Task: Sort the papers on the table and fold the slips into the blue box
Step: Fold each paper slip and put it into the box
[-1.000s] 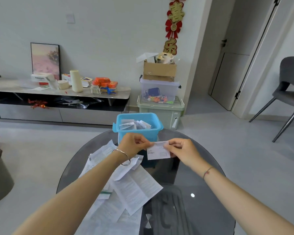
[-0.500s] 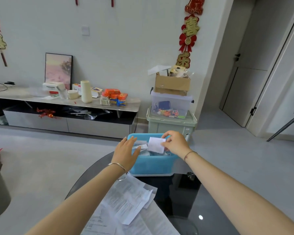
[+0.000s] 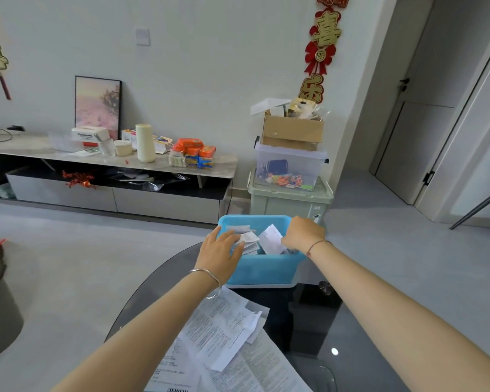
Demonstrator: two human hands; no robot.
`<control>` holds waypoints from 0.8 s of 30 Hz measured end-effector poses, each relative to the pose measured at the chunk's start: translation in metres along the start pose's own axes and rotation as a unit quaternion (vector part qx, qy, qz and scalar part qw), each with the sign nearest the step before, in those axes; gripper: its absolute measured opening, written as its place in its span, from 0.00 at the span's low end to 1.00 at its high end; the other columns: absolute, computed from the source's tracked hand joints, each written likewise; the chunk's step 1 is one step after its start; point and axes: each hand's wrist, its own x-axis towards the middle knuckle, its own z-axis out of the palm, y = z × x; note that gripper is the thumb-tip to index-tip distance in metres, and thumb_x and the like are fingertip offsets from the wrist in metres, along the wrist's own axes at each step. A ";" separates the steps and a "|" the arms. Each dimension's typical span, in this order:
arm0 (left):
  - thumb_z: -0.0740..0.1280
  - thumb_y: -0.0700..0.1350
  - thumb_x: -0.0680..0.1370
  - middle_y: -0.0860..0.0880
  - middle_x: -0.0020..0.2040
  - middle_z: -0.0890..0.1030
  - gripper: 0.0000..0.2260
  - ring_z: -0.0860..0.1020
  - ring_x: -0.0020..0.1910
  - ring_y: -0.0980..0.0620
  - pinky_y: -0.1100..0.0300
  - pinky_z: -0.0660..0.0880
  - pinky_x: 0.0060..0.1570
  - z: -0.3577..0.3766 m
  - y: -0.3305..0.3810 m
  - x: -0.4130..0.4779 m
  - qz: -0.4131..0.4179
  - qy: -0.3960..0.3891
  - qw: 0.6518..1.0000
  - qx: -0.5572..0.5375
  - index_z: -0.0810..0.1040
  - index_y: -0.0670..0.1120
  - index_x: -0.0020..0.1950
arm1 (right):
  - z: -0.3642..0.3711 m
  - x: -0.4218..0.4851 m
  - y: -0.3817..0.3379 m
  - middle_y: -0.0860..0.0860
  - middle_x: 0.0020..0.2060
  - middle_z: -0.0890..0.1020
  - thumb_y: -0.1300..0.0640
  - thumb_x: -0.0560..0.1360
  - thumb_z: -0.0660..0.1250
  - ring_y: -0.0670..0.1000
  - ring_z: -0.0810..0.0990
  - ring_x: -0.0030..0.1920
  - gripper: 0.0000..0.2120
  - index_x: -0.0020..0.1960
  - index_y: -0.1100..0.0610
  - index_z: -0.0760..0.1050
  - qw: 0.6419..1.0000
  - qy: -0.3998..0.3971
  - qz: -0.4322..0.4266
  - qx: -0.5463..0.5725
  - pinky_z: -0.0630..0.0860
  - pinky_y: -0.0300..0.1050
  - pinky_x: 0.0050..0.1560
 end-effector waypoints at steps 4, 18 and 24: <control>0.57 0.55 0.81 0.51 0.76 0.61 0.23 0.52 0.77 0.48 0.53 0.51 0.74 -0.003 0.003 -0.009 0.008 0.007 0.998 -0.062 0.63 0.50 0.74 | 0.008 -0.009 0.003 0.49 0.30 0.71 0.42 0.71 0.69 0.52 0.73 0.37 0.20 0.31 0.53 0.67 0.999 -0.038 -0.020 0.032 0.64 0.40 0.30; 0.65 0.64 0.74 0.49 0.78 0.56 0.40 0.56 0.76 0.49 0.55 0.56 0.73 0.009 -0.002 -0.127 -0.051 -0.149 0.986 -0.059 0.52 0.47 0.78 | 0.087 -0.148 0.020 0.51 0.40 0.82 0.56 0.77 0.66 0.44 0.77 0.31 0.05 0.46 0.57 0.79 0.902 -0.113 -0.016 0.417 0.73 0.34 0.30; 0.50 0.49 0.84 0.46 0.69 0.71 0.18 0.68 0.68 0.47 0.55 0.67 0.66 0.010 0.012 -0.148 0.016 -0.168 0.982 0.086 0.67 0.46 0.71 | 0.096 -0.171 0.025 0.54 0.48 0.83 0.58 0.78 0.64 0.44 0.78 0.34 0.06 0.51 0.57 0.79 0.888 -0.108 0.001 0.447 0.74 0.37 0.36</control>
